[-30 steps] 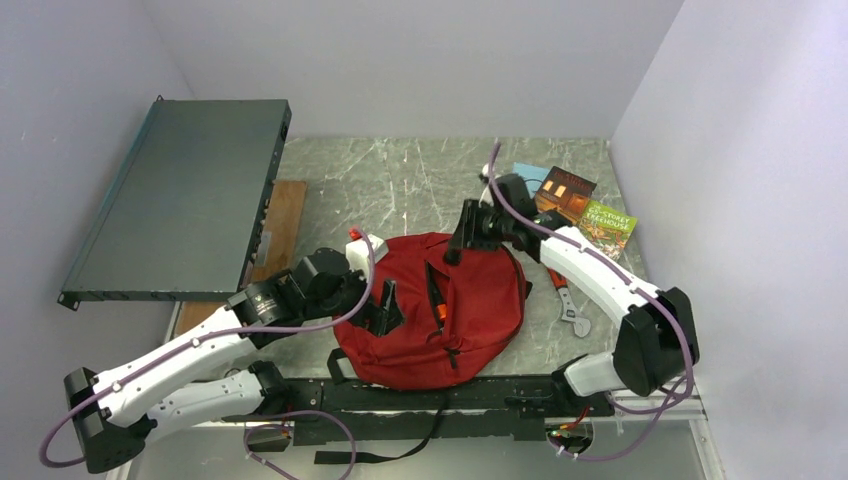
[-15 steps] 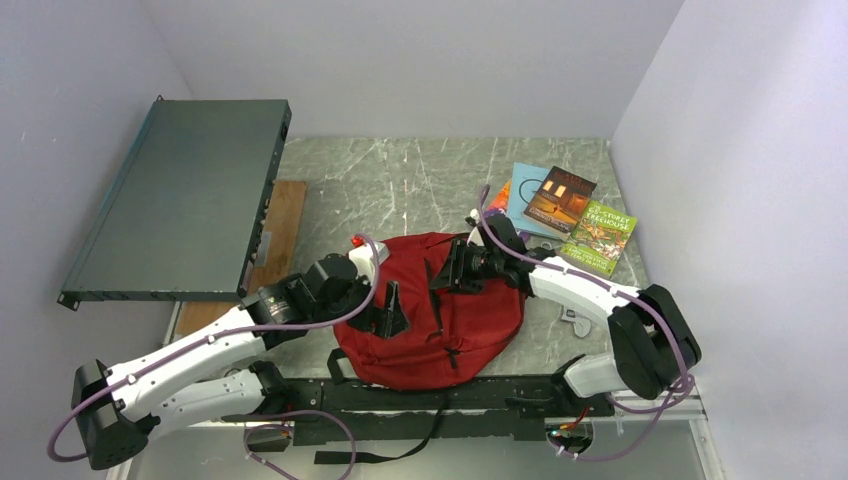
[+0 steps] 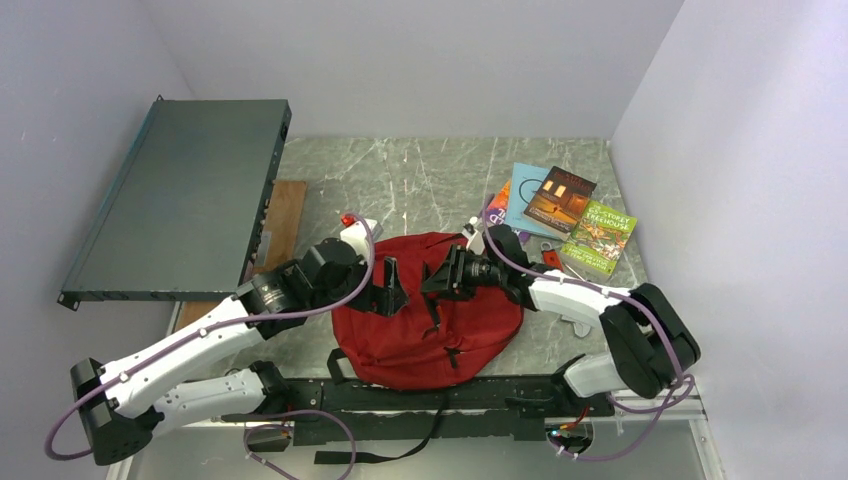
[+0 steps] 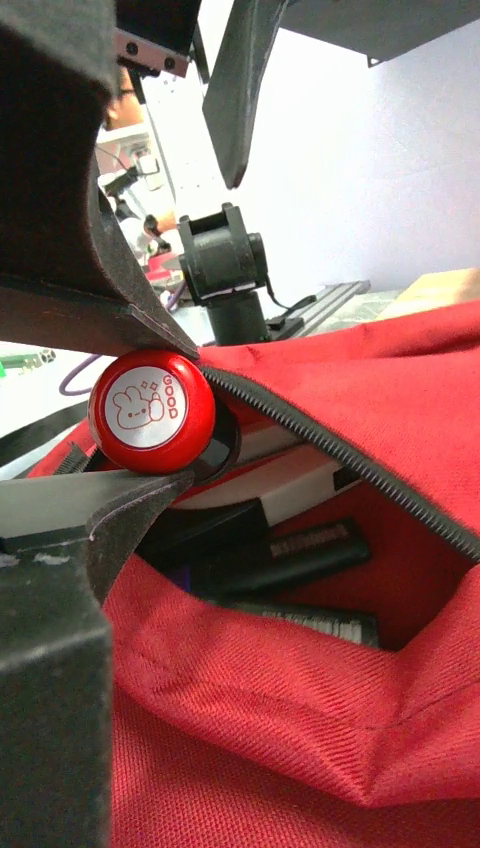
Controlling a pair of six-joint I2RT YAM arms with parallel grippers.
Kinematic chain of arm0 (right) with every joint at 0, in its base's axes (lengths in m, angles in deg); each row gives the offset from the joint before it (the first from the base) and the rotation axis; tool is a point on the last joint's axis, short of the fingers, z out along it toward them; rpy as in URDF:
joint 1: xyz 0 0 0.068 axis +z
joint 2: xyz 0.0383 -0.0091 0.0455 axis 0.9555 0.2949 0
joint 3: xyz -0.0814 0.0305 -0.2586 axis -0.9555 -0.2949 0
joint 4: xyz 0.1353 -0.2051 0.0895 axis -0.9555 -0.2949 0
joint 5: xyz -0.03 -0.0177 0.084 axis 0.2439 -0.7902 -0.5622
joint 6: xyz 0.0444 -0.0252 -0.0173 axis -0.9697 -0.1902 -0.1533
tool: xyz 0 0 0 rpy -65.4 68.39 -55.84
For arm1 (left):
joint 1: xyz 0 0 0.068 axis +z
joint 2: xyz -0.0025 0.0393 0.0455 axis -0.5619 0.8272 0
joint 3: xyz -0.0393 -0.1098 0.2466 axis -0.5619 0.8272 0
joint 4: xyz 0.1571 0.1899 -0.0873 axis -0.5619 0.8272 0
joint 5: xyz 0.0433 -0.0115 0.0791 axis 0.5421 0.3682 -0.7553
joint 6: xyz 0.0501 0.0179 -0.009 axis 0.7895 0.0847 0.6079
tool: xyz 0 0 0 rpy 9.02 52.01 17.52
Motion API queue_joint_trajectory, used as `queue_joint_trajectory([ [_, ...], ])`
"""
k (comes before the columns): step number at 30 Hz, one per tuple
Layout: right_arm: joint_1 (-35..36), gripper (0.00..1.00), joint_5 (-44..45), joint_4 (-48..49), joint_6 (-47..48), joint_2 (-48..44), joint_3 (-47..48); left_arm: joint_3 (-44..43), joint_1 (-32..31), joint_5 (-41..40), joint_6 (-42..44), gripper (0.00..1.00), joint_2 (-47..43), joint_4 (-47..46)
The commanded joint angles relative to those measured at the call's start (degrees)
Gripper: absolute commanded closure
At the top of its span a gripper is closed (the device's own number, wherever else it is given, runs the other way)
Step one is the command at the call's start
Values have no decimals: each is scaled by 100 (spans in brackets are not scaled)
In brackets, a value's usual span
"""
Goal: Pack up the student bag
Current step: Place the personal item in the student bag.
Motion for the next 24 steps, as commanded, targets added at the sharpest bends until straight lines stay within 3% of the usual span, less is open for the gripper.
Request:
queue_joint_trajectory([
  [1, 33, 77, -392, 1474, -598, 278, -382, -363, 44, -192, 96, 4, 149, 160],
  [8, 27, 60, -611, 1387, -356, 723, -165, 83, 44, 40, -247, 4, 91, -368],
  [11, 26, 52, -544, 632, 141, 783, 17, 36, 42, 101, -242, 4, 235, -352],
  [17, -120, 23, -253, -532, 911, 334, 185, -83, 42, 97, -89, 4, 372, -417],
  [24, -554, 21, 34, -1316, 1280, -240, 223, -211, 58, 232, 13, 4, 675, -529],
])
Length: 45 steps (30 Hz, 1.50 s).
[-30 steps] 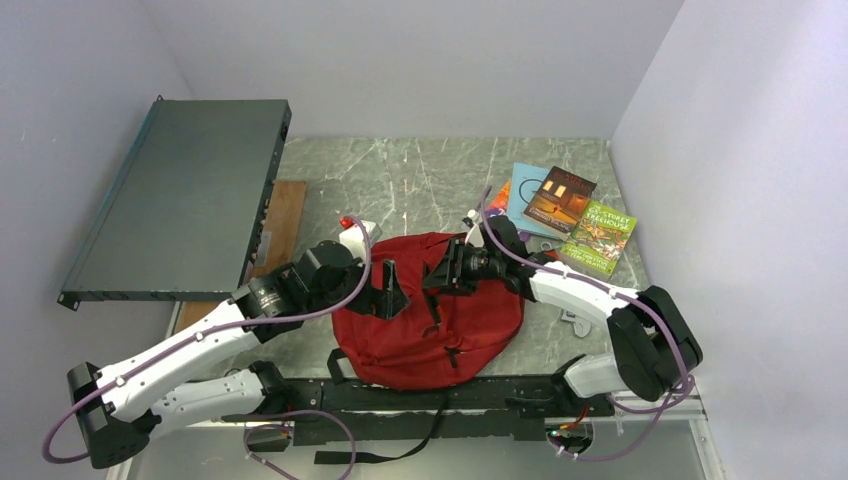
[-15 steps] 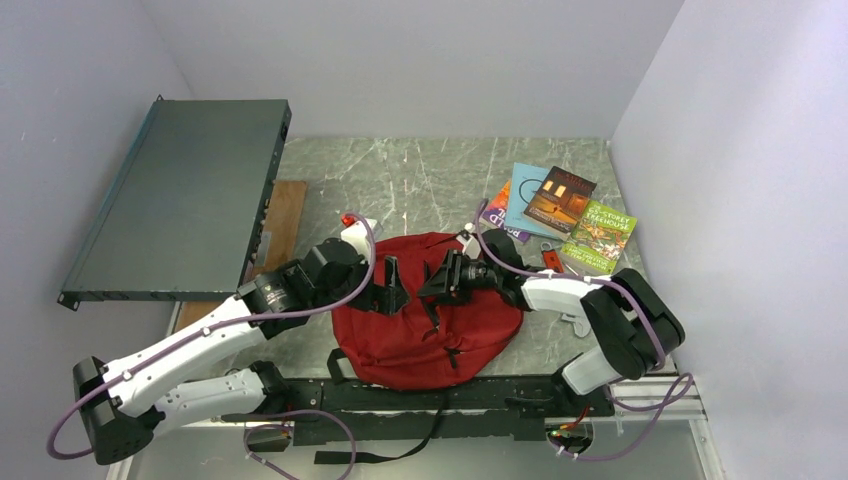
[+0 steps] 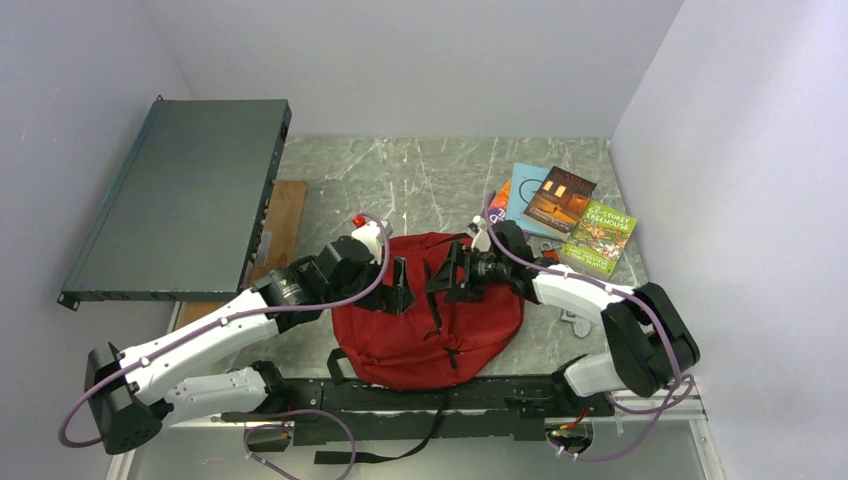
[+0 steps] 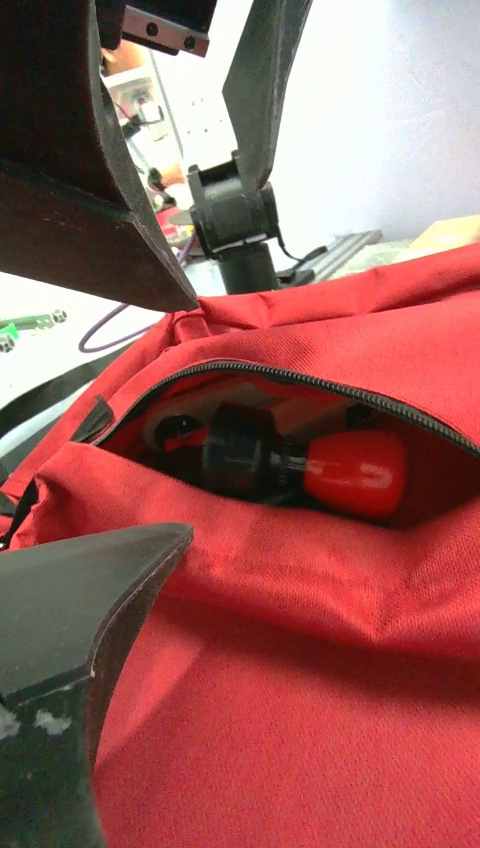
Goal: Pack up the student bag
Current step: Place the personal item in the student bag, then zip the student bag at the center of the board.
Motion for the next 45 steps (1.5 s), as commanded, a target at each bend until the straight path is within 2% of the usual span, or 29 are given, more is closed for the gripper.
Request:
queue_joint_trajectory([
  [1, -201, 22, 380, -856, 561, -367, 269, -232, 34, 165, 111, 4, 112, -313],
  [6, -325, 46, 899, -1389, 899, -424, 567, -251, 47, 165, 154, 4, 140, -282],
  [10, -294, 70, 856, -990, 736, -190, 637, -246, 64, 165, 183, 4, 90, -249],
  [12, -196, 78, 778, -574, 538, 68, 630, -235, 67, 165, 184, 4, 75, -249],
  [15, 83, 86, 656, -146, 319, 720, 909, -224, 76, 165, 168, 4, 83, -249],
  [20, 682, 89, 278, 45, 181, 1628, 1642, -183, 74, 265, 136, 4, 21, -208],
  [24, 653, 86, 647, -543, 478, 1335, 1621, -98, 76, 255, 109, 4, -69, -204],
  [30, 599, 64, 1869, -2406, 1389, 548, 1796, 11, 81, 395, 61, 4, -39, -326],
  [36, 784, 44, 2420, -3389, 1698, -4, 1993, -64, 83, 417, 136, 4, 117, -389],
  [39, 1053, 41, 2894, -3824, 1771, 100, 2224, -85, 76, 473, 129, 4, 193, -469],
  [43, 1570, 39, 4240, -4581, 1694, 468, 2709, -46, 75, 541, 83, 4, 214, -520],
  [45, 1788, 42, 4747, -4870, 1596, 635, 2905, -26, 80, 529, 65, 4, 195, -497],
])
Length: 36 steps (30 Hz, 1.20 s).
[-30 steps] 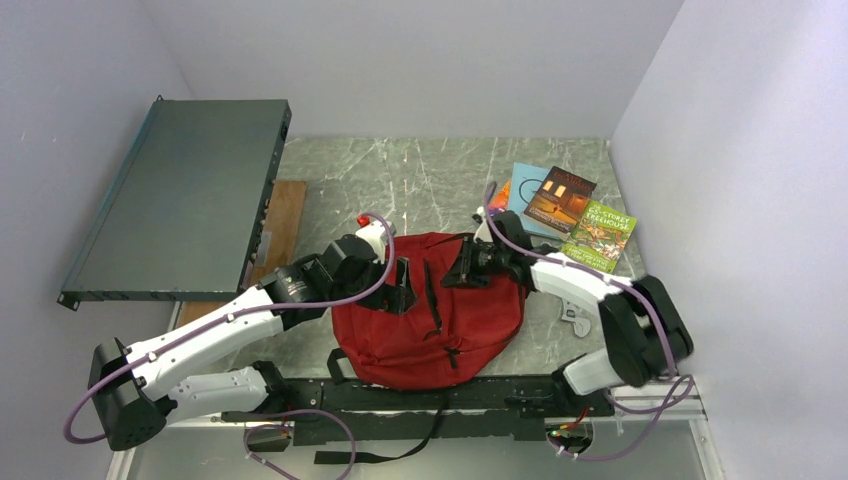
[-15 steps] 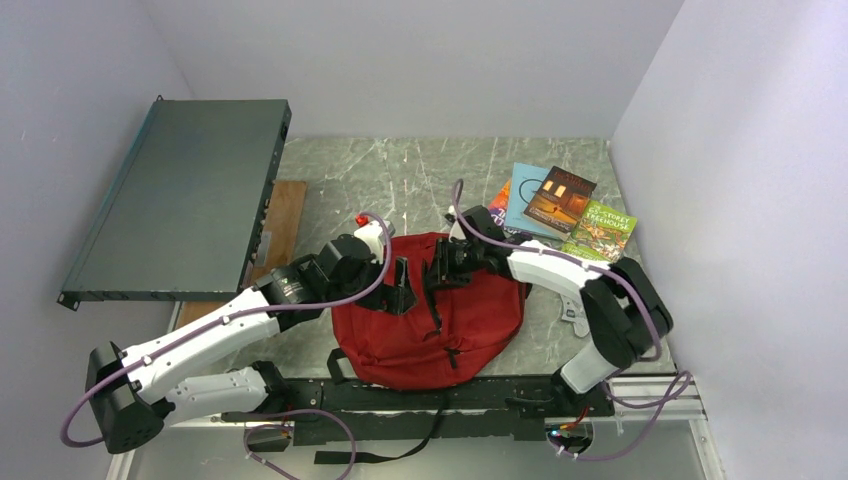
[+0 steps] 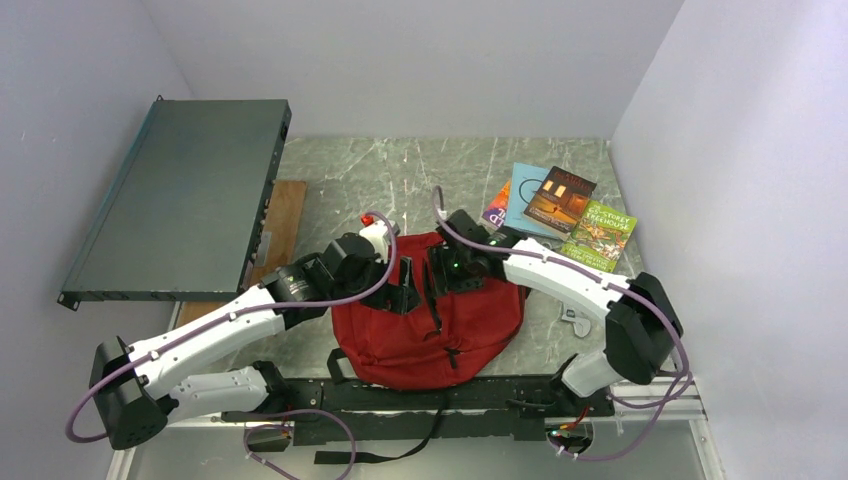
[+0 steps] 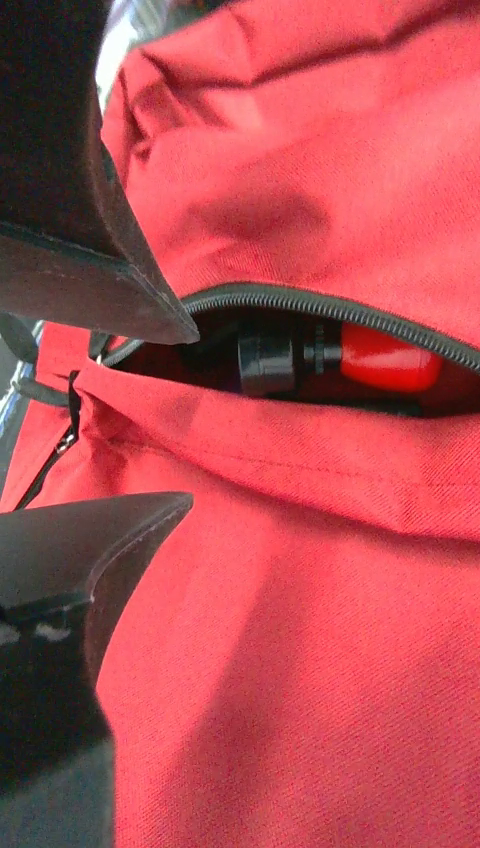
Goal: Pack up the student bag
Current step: Zip the student bag at the center of the board.
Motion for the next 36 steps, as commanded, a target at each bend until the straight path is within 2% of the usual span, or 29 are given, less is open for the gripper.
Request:
queue_joint_trajectory([
  [1, 433, 44, 1558, -1029, -26, 322, 540, 1, 15, 93, -24, 5, -40, -201],
  [8, 980, 49, 1762, -1220, 7, 1015, 963, 21, 13, 53, -18, 4, -83, -135],
  [15, 1250, 47, 1743, -1061, -7, 1402, 1062, 33, 19, 27, -33, 4, -130, -114],
  [18, 1303, 46, 1994, -1041, -62, 1550, 1075, 75, 19, -14, -44, 4, -169, -100],
  [20, 1313, 55, 2390, -1094, -213, 1583, 1070, 95, 17, -36, -60, 4, -192, -103],
  [21, 1318, 65, 2580, -1114, -312, 1539, 1036, 92, 19, -42, -67, 5, -197, -99],
  [23, 1315, 78, 2739, -1009, -465, 1331, 872, 76, 18, -61, -64, 4, -189, -69],
  [27, 1266, 99, 2180, -129, -590, 606, 296, 139, 11, -75, -65, 4, -153, -149],
  [30, 1085, 100, 1445, 730, -951, 84, -308, 176, 19, 73, -53, 5, 31, -237],
  [36, 723, 100, 717, 2480, -1567, -1170, -1849, 329, -17, 1039, 152, 11, 721, -723],
])
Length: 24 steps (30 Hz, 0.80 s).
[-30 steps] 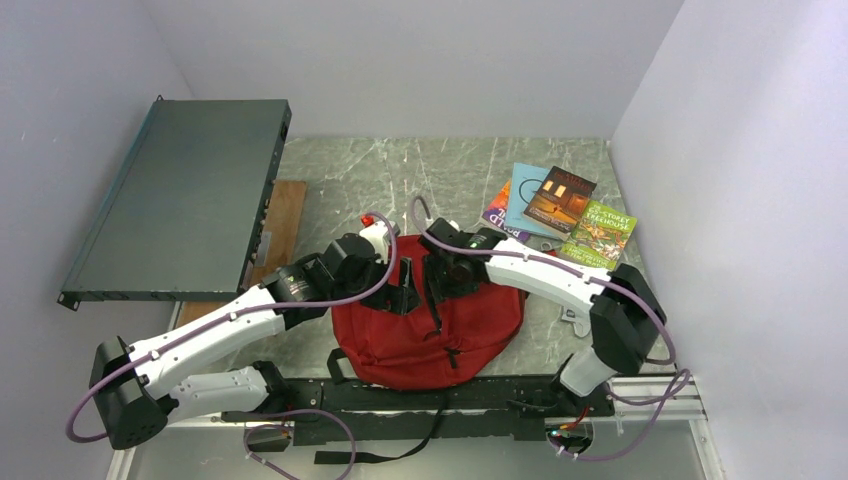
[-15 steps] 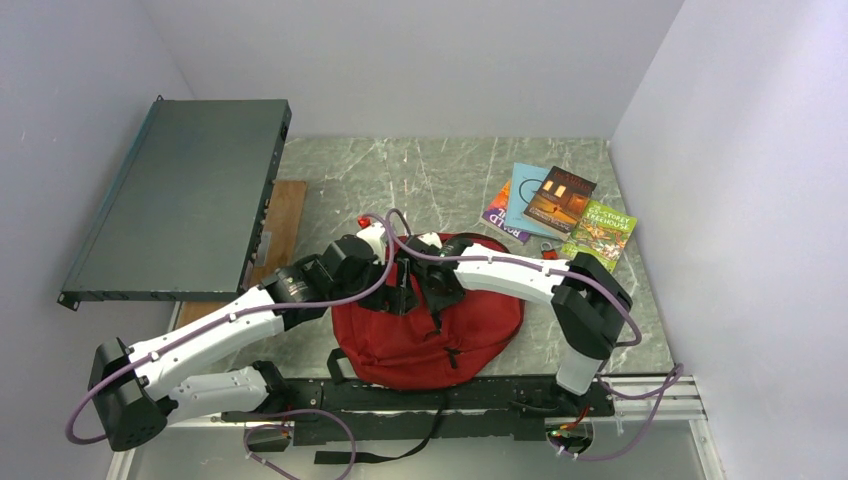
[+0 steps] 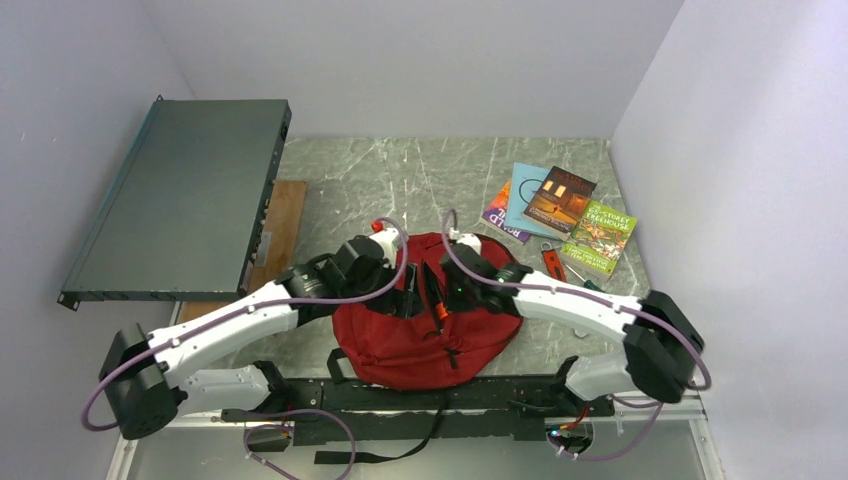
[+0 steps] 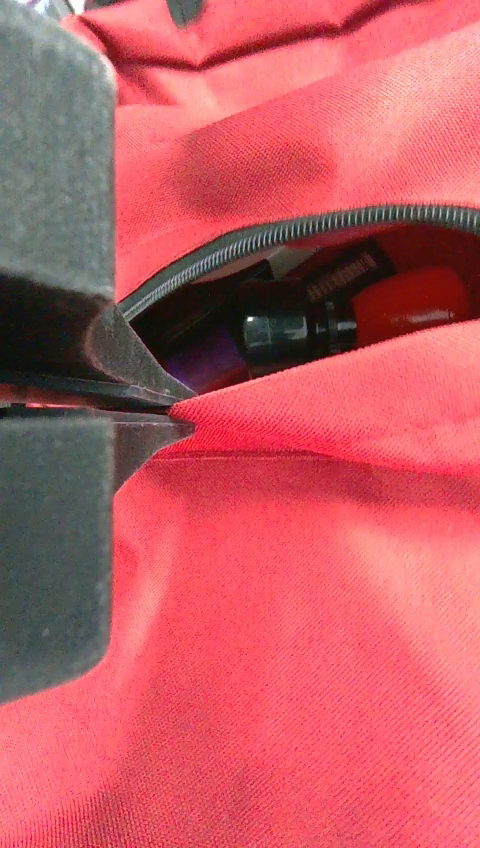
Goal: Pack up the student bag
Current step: Zip the student bag at the center of the board.
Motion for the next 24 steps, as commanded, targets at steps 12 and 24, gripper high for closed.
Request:
queue_joint_trajectory([
  [12, -474, 94, -1193, 1600, -340, -746, -751, -273, -551, 733, 489, 46, 1658, -510],
  [24, -474, 94, -1279, 1615, -321, -912, -841, -691, -904, 631, 471, 59, 2061, -409],
])
